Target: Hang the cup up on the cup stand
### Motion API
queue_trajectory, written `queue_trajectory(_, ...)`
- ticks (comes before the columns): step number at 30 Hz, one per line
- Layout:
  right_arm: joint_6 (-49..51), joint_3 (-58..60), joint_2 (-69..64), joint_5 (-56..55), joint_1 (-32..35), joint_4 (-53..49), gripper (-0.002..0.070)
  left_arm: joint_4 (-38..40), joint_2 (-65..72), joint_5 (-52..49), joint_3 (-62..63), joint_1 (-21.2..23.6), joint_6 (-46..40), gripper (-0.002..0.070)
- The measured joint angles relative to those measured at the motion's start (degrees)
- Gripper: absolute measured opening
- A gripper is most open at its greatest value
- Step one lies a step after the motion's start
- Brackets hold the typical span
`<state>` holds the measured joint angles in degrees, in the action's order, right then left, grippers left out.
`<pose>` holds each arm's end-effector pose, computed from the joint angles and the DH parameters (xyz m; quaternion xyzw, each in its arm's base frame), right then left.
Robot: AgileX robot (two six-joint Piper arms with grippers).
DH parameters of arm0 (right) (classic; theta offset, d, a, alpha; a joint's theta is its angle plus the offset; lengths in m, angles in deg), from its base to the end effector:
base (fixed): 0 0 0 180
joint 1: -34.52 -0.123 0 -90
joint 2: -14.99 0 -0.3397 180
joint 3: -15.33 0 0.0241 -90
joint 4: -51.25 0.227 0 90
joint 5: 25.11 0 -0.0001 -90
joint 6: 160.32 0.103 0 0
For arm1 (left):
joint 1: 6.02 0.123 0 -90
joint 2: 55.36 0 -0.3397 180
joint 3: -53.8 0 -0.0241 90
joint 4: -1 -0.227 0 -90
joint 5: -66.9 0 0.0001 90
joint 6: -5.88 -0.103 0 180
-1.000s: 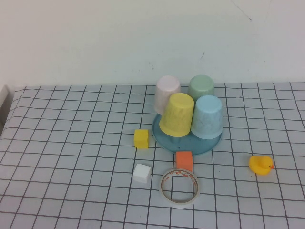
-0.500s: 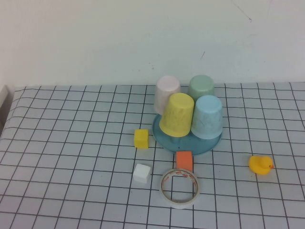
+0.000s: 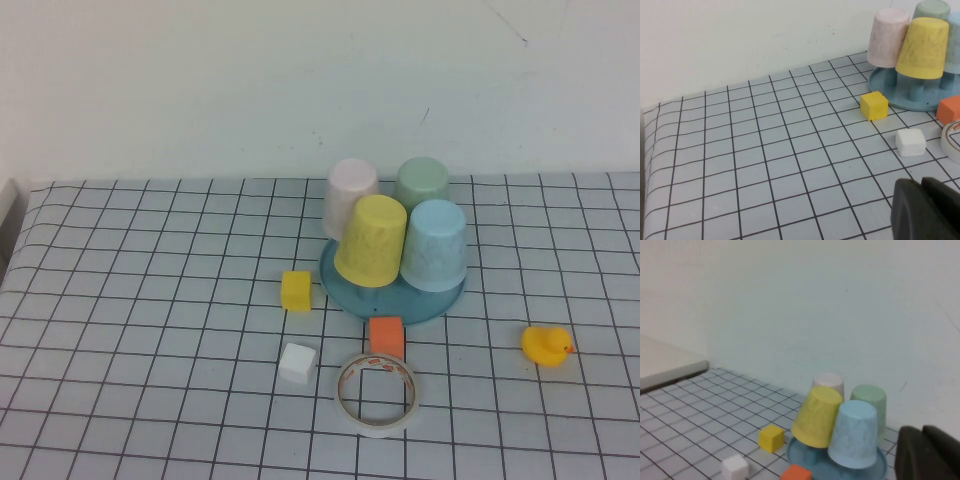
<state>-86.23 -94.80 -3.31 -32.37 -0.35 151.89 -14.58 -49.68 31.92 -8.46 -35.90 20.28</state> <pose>0.0120 -0.0071 0.2619 -0.1992 0.6754 0.1392 0.6963 -0.0243 0.0323 0.2431 0.1425 0.7627 -0.1123 0.6208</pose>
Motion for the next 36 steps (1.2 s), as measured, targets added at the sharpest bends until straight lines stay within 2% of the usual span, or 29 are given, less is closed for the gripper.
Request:
queue_trajectory(3, -0.86, 1.13, 1.06, -1.36, 0.26, -1.24, -0.0001, 0.00, 0.00, 0.00, 0.00, 0.00, 0.00, -0.0001)
queue_trajectory(5, 4.02, 2.55, 2.23, -2.35, 1.26, -7.59, -0.0001, 0.00, 0.00, 0.00, 0.00, 0.00, 0.00, -0.0001)
queue_trajectory(7, 15.62, 4.12, 3.25, -2.51, 2.96, -18.95, -0.0001, 0.00, 0.00, 0.00, 0.00, 0.00, 0.00, -0.0001)
queue_trajectory(12, 61.46, 8.09, 5.63, 0.19, 11.59, -61.08, -0.0001, 0.00, 0.00, 0.00, 0.00, 0.00, 0.00, -0.0003)
queue_trajectory(14, 76.15, 8.86, 7.09, 3.92, 16.49, -74.37, -0.0001, 0.00, 0.00, 0.00, 0.00, 0.00, 0.00, -0.0002)
queue_trajectory(18, 98.19, 8.94, 11.38, 16.38, 27.95, -96.31, -0.0001, 0.00, 0.00, 0.00, 0.00, 0.00, 0.00, -0.0002)
queue_trajectory(19, 100.39, 8.94, 11.88, 18.57, 30.13, -98.97, -0.0001, 0.00, 0.00, 0.00, 0.00, 0.00, 0.00, -0.0002)
queue_trajectory(20, 102.56, 9.03, 12.27, 22.64, 35.04, -102.39, -0.0001, 0.00, 0.00, 0.00, 0.00, 0.00, 0.00, -0.0002)
queue_trajectory(24, 102.65, 9.03, 12.48, 24.64, 40.84, -103.79, -0.0001, 0.00, 0.00, 0.00, 0.00, 0.00, 0.00, -0.0002)
queue_trajectory(31, 105.59, 10.01, 12.48, 24.78, 40.97, -103.98, -0.0001, 0.00, 0.00, 0.00, 0.00, 0.00, 0.00, -0.0002)
queue_trajectory(36, 107.64, 10.01, 12.48, 25.38, 38.13, -104.26, -0.0001, 0.00, 0.00, 0.00, 0.00, 0.00, 0.00, -0.0002)
